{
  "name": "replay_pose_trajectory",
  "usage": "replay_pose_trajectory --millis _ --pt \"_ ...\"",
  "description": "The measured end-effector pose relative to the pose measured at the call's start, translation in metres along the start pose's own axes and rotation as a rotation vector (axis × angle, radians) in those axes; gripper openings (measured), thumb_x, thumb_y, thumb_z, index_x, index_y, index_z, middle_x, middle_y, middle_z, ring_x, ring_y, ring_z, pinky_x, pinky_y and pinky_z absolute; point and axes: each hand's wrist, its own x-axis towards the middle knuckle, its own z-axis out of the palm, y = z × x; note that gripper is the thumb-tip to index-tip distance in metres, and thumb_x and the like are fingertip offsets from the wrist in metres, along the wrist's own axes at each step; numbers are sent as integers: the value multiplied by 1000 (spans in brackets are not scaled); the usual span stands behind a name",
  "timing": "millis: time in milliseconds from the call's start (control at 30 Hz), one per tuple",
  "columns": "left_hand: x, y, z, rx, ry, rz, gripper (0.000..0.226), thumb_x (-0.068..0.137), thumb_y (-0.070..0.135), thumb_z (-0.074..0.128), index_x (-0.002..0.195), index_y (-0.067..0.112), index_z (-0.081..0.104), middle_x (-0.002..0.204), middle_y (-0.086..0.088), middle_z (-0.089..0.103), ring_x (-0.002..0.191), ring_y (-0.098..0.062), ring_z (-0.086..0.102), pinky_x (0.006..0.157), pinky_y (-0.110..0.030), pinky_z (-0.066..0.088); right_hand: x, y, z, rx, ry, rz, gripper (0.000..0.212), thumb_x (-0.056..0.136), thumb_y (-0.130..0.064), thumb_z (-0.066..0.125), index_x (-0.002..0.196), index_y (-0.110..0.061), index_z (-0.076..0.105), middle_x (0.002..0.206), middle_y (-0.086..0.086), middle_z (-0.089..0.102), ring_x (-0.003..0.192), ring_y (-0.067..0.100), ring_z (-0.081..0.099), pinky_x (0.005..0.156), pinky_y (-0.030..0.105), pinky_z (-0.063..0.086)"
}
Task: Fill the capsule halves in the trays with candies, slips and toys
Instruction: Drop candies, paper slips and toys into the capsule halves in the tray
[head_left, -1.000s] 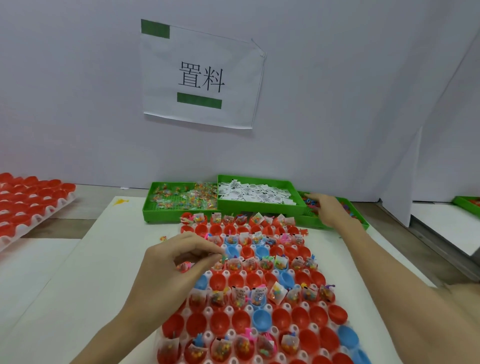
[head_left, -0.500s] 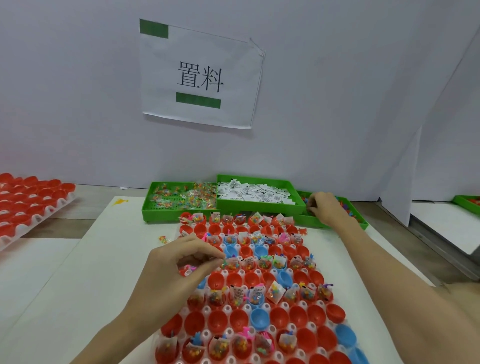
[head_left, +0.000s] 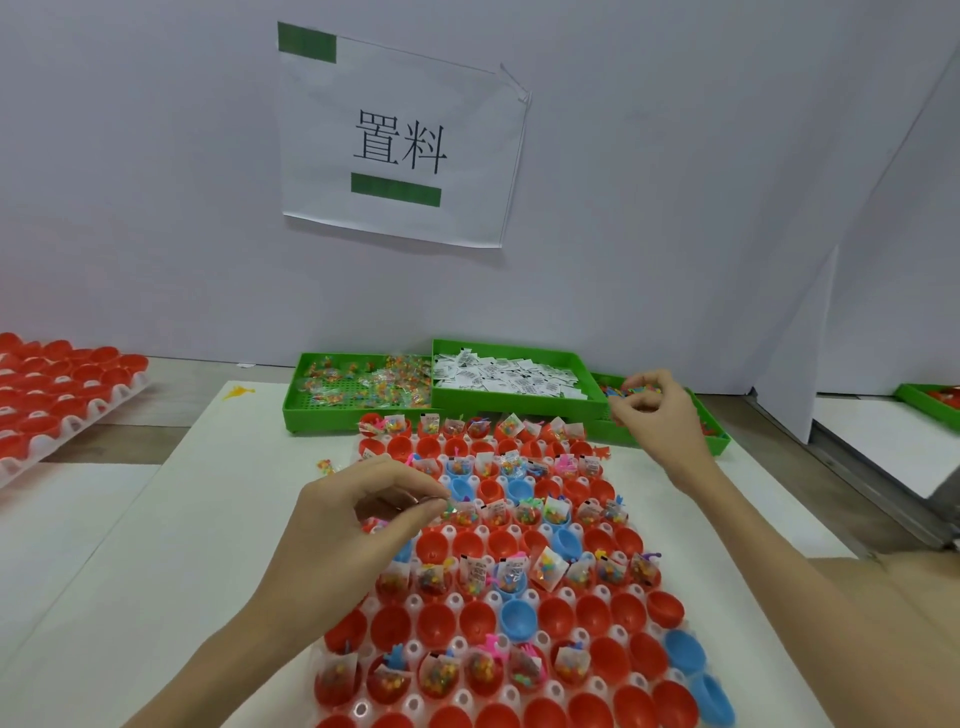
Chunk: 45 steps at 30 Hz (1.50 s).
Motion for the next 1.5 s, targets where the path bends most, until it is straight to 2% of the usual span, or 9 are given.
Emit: replay_pose_trajectory --millis 100,200,400,667,800,1000,1167,1367,1500 --pt "-2 4 3 -59 -12 -38 13 81 21 80 92 28 82 88 9 77 83 -16 74 75 -24 59 -46 -32 -6 145 -154 -71 26 92 -21 75 115 -20 65 83 -2 79 82 11 75 74 23 59" --pt "-5 11 7 -117 -30 -35 13 81 24 79 93 29 83 90 5 77 83 -18 73 74 -24 59 -93 -57 -6 218 -312 -117 12 89 -20 77 100 -26 77 87 0 79 83 17 77 77 25 62" --pt "-18 24 21 -113 -98 19 24 80 25 82 102 34 81 92 7 79 86 -17 76 77 -24 60 -139 -90 1 211 -562 -206 4 87 -26 81 91 -26 80 85 -2 79 80 15 76 73 24 59" --pt "-11 38 28 58 -127 167 15 80 28 78 94 29 80 90 15 76 84 -10 75 75 -22 61 -150 -93 -8 263 -666 -193 6 89 -24 79 95 -25 81 87 -1 79 80 17 76 75 24 60" --pt "-2 47 35 169 -144 227 11 77 24 80 88 26 80 84 19 73 77 -6 73 69 -23 60 -144 -90 -22 241 -752 -164 15 88 -24 80 104 -22 80 98 -2 79 91 16 76 84 24 60" --pt "11 61 53 124 -253 152 13 76 15 87 88 20 84 80 11 76 76 -8 75 73 -24 62 -138 -93 -43 111 -766 -145 17 81 -21 86 94 -20 75 90 -2 78 85 13 75 78 20 57" --pt "12 63 70 52 -458 11 14 80 9 87 92 16 84 83 8 79 77 -3 76 76 -20 62 -145 -80 -64 40 -808 -25 21 81 -18 84 97 -26 75 90 -2 77 82 12 74 79 22 58" --pt "4 61 89 159 -575 33 8 82 12 86 87 17 83 77 7 78 71 -1 73 73 -22 61 -167 -66 -69 -53 -806 23 17 81 -17 82 93 -29 77 87 -4 76 74 5 70 74 19 57" --pt "5 61 93 235 -627 88 8 84 13 83 87 21 82 76 13 74 74 3 69 70 -9 53 -176 -65 -67 -144 -768 -12 17 80 -16 82 89 -29 75 85 -8 75 74 5 70 67 14 53"
